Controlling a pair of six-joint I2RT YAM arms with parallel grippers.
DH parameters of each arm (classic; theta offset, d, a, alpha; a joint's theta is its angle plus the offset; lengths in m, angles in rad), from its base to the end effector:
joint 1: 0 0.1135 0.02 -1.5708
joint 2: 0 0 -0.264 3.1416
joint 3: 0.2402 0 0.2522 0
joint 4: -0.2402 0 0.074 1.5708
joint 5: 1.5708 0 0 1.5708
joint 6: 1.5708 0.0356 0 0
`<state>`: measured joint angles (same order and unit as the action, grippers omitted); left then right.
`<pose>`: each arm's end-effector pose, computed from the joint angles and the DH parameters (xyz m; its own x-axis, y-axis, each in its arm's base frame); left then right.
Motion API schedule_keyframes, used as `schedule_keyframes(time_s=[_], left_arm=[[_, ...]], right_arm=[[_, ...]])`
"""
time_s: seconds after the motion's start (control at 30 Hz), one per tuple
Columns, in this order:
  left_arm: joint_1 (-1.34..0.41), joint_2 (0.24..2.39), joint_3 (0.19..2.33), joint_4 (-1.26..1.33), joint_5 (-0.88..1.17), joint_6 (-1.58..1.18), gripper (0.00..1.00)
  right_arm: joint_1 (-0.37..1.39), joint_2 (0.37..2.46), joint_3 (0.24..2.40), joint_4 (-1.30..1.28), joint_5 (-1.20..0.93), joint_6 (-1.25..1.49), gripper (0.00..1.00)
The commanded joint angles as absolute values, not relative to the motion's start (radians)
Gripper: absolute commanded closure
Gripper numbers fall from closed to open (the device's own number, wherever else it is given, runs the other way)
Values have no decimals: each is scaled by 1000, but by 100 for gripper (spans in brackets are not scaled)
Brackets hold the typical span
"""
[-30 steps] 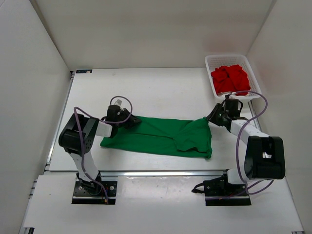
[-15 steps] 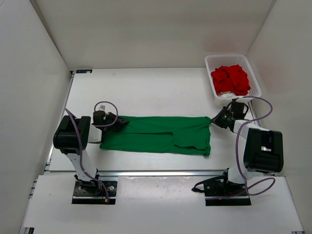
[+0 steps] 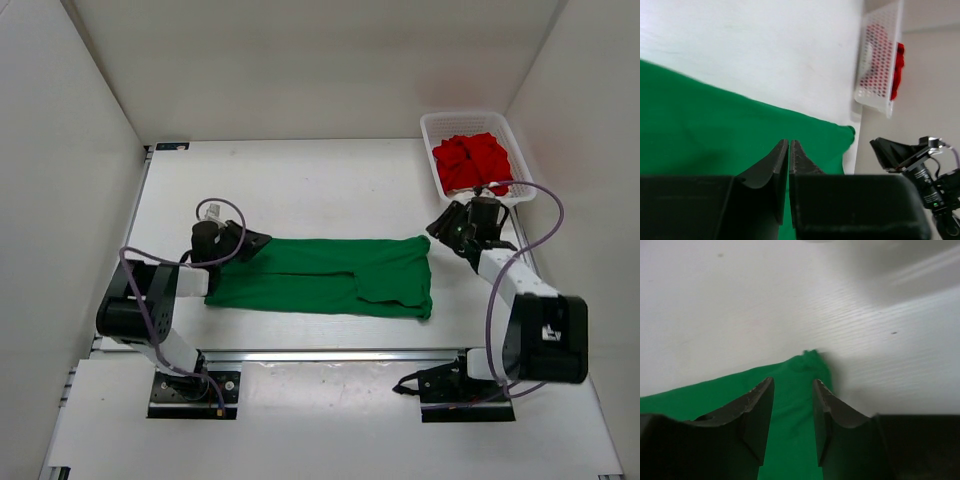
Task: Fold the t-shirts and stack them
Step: Rotate the tshirt 90 degrees
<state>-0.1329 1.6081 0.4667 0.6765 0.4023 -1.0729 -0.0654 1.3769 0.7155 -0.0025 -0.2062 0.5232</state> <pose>0.2775 -0.0512 0.1317 -0.6241 -0.7322 -0.2727 -0.1665 0.4656 -0.8692 0.2849 -0.0114 0.2024 -0.5810 0.5282 -0.6192 0.2233 0.8351 0.5028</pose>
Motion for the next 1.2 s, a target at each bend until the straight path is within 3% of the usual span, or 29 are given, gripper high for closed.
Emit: schedule_keyframes(time_s=[0.0, 0.07, 0.2, 0.3, 0.67, 0.97, 1.17], left_arm=[[-208, 1496, 483, 598, 365, -997, 82], [-253, 1454, 485, 551, 345, -951, 82], [-454, 1395, 538, 424, 235, -806, 82], [-671, 1416, 659, 336, 166, -744, 81], [-879, 1765, 847, 390, 311, -781, 83], [-893, 1871, 865, 350, 357, -749, 84], [-851, 1774, 798, 376, 379, -758, 83]], right_arm=[[24, 1240, 658, -38, -82, 497, 68], [115, 1184, 617, -70, -37, 494, 74], [216, 1079, 493, -80, -101, 511, 100], [296, 1029, 424, -117, -77, 543, 100], [339, 980, 261, -103, -143, 588, 100], [264, 897, 319, -166, -159, 549, 99], [334, 1001, 437, -118, -130, 534, 92]])
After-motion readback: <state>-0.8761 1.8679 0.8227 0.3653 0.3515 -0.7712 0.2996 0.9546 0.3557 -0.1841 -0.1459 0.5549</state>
